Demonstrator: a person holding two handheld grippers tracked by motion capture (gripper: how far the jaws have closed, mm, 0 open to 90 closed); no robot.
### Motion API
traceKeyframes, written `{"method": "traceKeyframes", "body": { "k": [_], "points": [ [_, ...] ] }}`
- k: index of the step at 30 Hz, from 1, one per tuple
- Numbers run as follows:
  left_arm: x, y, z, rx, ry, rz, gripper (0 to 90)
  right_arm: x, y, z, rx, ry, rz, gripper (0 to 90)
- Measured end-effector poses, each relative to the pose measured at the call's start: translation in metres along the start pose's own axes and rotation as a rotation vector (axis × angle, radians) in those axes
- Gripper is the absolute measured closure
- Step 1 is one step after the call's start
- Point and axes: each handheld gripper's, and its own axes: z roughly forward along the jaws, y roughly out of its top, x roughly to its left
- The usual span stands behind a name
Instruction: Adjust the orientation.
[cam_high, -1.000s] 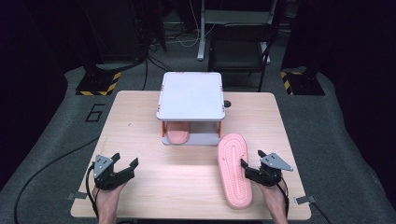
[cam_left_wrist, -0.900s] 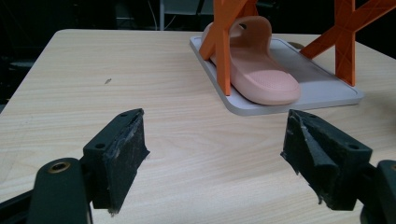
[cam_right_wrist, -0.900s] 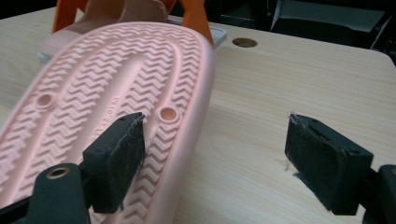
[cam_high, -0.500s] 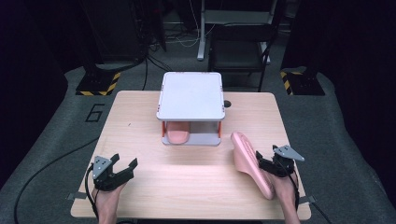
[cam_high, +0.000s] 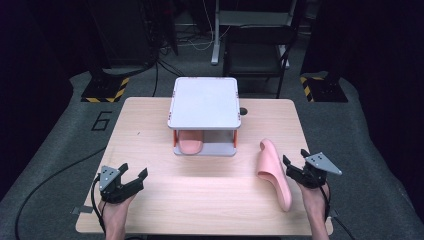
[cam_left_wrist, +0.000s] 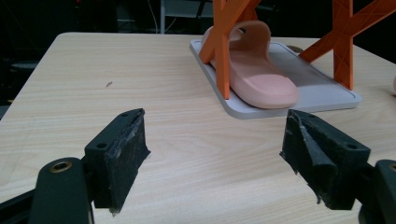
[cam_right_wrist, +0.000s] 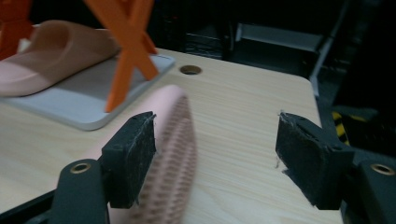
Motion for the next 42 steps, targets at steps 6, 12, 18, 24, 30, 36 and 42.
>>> {"method": "traceKeyframes", "body": {
  "k": [6, 12, 18, 24, 30, 36, 42],
  "points": [
    [-0.003, 0.002, 0.000, 0.002, -0.005, 0.005, 21.5, 0.022, -0.002, 0.006, 0.047, 0.057, -0.111, 28.3],
    [0.001, 0.003, -0.002, -0.007, 0.004, -0.005, 21.6, 0.006, -0.002, 0.001, 0.022, 0.020, -0.104, 30.5],
    [-0.001, 0.002, 0.000, 0.002, -0.003, -0.003, 21.7, -0.018, -0.006, -0.003, 0.042, -0.065, -0.114, 39.2],
    [-0.004, 0.002, 0.004, -0.002, -0.004, 0.000, 21.7, -0.053, -0.019, 0.006, 0.072, -0.099, -0.066, 43.0],
    [-0.006, 0.003, 0.007, 0.000, -0.012, 0.001, 21.7, -0.061, -0.029, 0.023, 0.106, -0.072, -0.092, 46.2],
    [-0.003, 0.004, 0.003, -0.002, -0.004, 0.003, 21.7, -0.066, -0.036, 0.034, 0.104, -0.092, -0.038, 37.7],
    [0.003, 0.007, -0.005, 0.005, 0.006, -0.002, 21.8, -0.068, -0.035, 0.019, 0.073, -0.126, 0.023, 27.2]
  ]
}}
